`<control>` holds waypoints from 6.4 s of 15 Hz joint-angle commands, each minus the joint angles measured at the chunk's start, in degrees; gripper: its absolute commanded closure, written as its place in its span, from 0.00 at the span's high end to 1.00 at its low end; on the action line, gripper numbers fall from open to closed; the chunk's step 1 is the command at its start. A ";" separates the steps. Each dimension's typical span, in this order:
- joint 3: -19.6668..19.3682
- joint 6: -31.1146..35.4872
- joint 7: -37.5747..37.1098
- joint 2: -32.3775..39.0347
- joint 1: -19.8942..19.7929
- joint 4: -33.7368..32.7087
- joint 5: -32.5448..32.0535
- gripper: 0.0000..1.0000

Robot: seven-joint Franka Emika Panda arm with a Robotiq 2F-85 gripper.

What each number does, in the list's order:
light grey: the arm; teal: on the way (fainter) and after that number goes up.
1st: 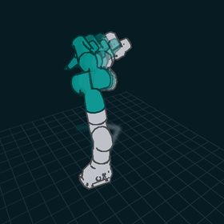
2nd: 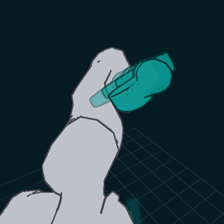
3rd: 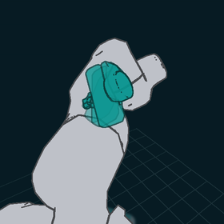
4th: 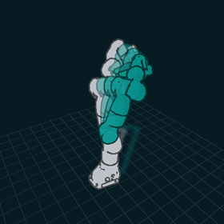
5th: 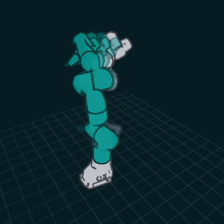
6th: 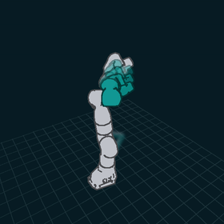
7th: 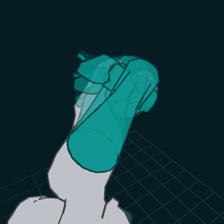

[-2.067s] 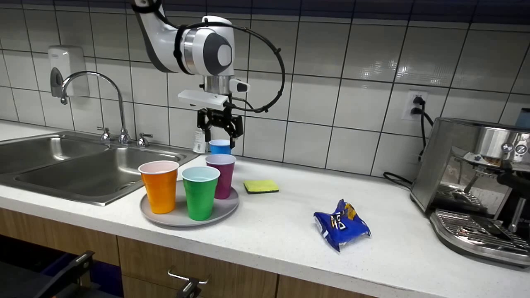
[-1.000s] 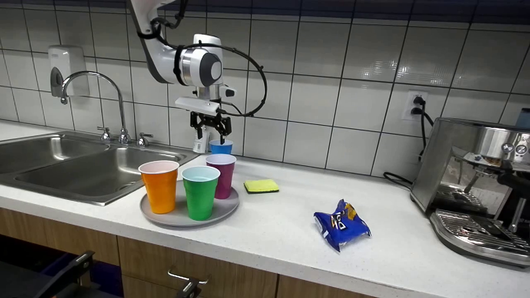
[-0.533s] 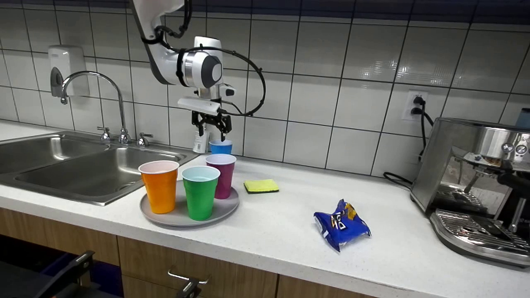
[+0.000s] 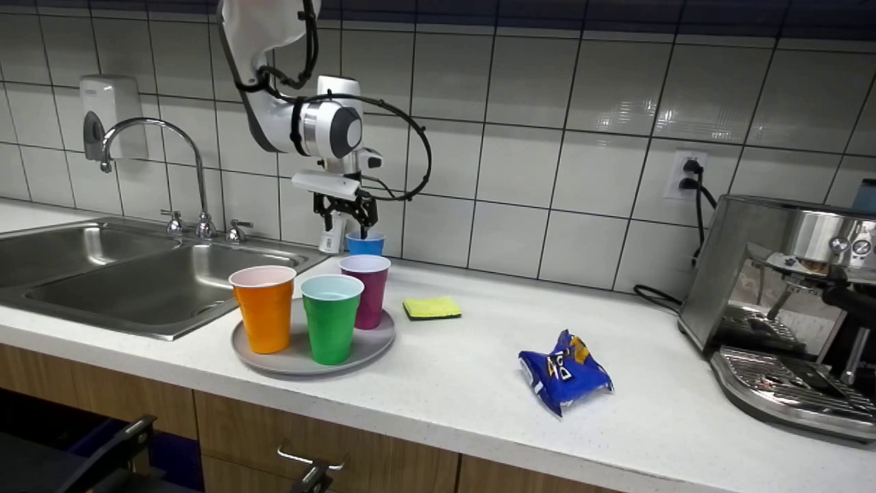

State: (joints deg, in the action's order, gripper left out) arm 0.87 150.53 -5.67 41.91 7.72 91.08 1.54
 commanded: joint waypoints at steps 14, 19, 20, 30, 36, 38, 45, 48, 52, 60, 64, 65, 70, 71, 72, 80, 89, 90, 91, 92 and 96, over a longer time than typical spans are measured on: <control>-0.10 -2.35 0.57 4.96 -0.20 -7.05 -1.11 0.00; -0.34 -2.25 0.91 3.96 -0.68 -6.87 -1.19 0.01; 0.00 -1.79 1.51 3.05 -0.93 -5.88 -1.12 0.01; 3.00 2.16 11.83 -7.19 -2.34 6.26 -1.96 0.01; 7.07 4.95 21.20 -15.58 -5.44 17.55 -1.01 0.01; 8.05 5.86 23.47 -18.04 -6.36 21.07 -0.81 0.01; 11.08 8.42 31.46 -25.89 -9.46 32.58 0.63 0.01; 12.13 8.74 34.55 -28.57 -10.25 36.40 1.76 0.01; 12.35 9.13 37.94 -31.37 -9.98 40.53 2.84 0.01; 11.33 10.71 41.39 -34.15 -8.71 46.19 1.77 0.01; 10.70 11.85 40.91 -34.24 -8.12 47.82 0.29 0.01; 10.50 12.41 40.45 -34.13 -7.95 48.13 -0.40 0.01; 9.78 14.03 39.53 -33.86 -7.52 49.76 -4.05 0.01; 9.61 14.33 39.30 -33.81 -7.44 50.06 -4.77 0.01; 9.44 14.64 39.16 -33.78 -7.37 50.35 -5.40 0.01; 8.84 17.76 37.84 -33.13 -6.90 51.80 -7.70 0.01; 8.14 19.08 33.82 -32.24 -6.26 52.14 -10.19 0.01; 8.17 19.20 33.32 -32.08 -6.18 52.08 -10.08 0.01; 8.19 19.42 32.85 -31.96 -6.11 52.08 -10.10 0.01; 8.22 19.52 32.46 -31.78 -6.02 52.02 -10.10 0.01; 8.00 20.33 31.12 -31.23 -5.54 52.03 -10.62 0.01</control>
State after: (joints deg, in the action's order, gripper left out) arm 9.81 168.92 28.24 10.75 1.26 142.49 -6.93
